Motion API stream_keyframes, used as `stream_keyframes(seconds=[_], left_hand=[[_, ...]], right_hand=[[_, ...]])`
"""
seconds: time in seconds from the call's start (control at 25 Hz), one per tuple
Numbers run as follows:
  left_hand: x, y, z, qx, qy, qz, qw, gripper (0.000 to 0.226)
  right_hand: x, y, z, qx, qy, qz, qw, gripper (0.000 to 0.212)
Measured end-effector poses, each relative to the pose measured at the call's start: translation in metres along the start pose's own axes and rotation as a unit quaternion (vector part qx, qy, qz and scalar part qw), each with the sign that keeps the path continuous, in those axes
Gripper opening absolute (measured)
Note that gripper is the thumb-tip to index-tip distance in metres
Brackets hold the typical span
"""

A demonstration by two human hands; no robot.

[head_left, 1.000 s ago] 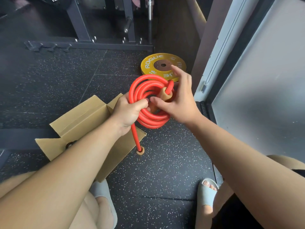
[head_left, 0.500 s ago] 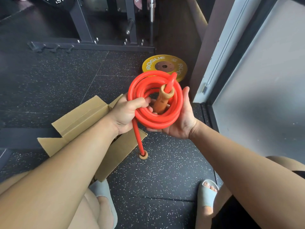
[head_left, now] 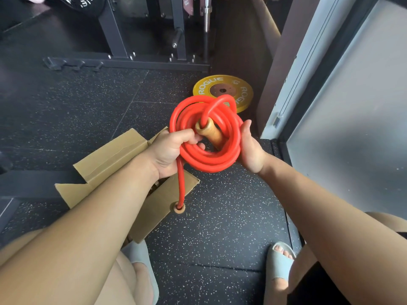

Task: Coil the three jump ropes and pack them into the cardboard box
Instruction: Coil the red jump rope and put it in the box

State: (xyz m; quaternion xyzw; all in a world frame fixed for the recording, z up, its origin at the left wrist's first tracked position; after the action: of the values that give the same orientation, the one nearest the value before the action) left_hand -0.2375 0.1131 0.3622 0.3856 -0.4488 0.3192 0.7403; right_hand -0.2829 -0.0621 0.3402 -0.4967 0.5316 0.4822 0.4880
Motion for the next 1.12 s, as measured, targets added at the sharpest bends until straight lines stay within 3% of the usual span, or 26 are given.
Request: stream_keyframes(seconds=[0.12,0.16,0.24,0.36,0.44,0.52,0.56,0.72,0.8,0.88,0.96,1.0,1.04,1.12], left_hand=[[0.005,0.000,0.004,-0.036,-0.012,-0.045,0.998,0.015],[0.007,0.001,0.005,-0.046,-0.008,-0.058,0.997,0.013],[0.007,0.001,0.006,-0.050,0.016,-0.064,0.997,0.016],[0.005,0.000,0.005,-0.059,0.067,-0.053,0.995,0.015],[0.005,-0.001,0.005,-0.068,0.092,-0.042,0.993,0.015],[0.004,0.001,0.009,-0.083,0.095,-0.039,0.991,0.016],[0.002,0.002,0.011,-0.095,0.094,-0.044,0.990,0.014],[0.002,-0.003,0.005,-0.094,0.080,-0.067,0.990,0.022],[0.006,-0.006,-0.004,-0.067,0.039,-0.082,0.994,0.022],[0.009,-0.007,-0.010,-0.029,-0.022,-0.087,0.996,0.006],[0.009,-0.008,-0.014,0.011,-0.063,-0.075,0.995,0.022],[0.010,-0.008,-0.014,0.016,-0.067,-0.066,0.995,0.027],[0.008,-0.009,-0.014,0.019,-0.070,-0.061,0.996,0.028],[0.004,-0.009,-0.014,0.011,-0.076,-0.064,0.995,0.009]], right_hand=[[-0.023,0.009,0.004,0.031,0.012,0.005,0.999,0.046],[-0.028,0.013,0.012,-0.003,0.028,-0.029,0.999,0.059],[-0.025,0.013,0.016,-0.024,0.068,-0.032,0.997,0.111],[-0.024,0.011,0.019,-0.029,0.061,-0.046,0.997,0.144],[-0.014,0.005,0.016,-0.005,0.120,-0.119,0.986,0.132],[0.006,0.003,0.010,0.007,0.205,-0.169,0.964,0.096],[0.014,-0.002,0.004,-0.015,0.246,-0.181,0.952,0.089],[0.005,-0.004,-0.012,0.003,0.427,-0.239,0.872,0.080],[0.004,-0.008,-0.023,0.012,0.509,-0.180,0.842,0.066],[0.003,-0.010,-0.031,-0.008,0.545,-0.120,0.829,0.057],[0.004,-0.011,-0.035,-0.041,0.562,-0.087,0.821,0.059],[0.006,-0.009,-0.035,-0.075,0.527,-0.067,0.844,0.053],[0.011,-0.009,-0.033,-0.122,0.436,-0.033,0.891,0.038],[0.017,-0.005,-0.023,-0.216,0.207,0.028,0.954,0.025]])
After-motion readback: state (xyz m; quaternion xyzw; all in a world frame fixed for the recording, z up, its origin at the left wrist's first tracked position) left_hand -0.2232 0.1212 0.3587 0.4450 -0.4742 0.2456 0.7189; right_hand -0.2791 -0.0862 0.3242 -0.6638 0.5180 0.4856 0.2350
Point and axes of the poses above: each hand's wrist, its own y-axis away from the middle knuckle, its own z-axis out of the palm, x = y × z, the point moved 4 cm from there along -y, towards the middle knuckle, and after that the axes turned 4 degrees about -x, right-handed, at the moved point
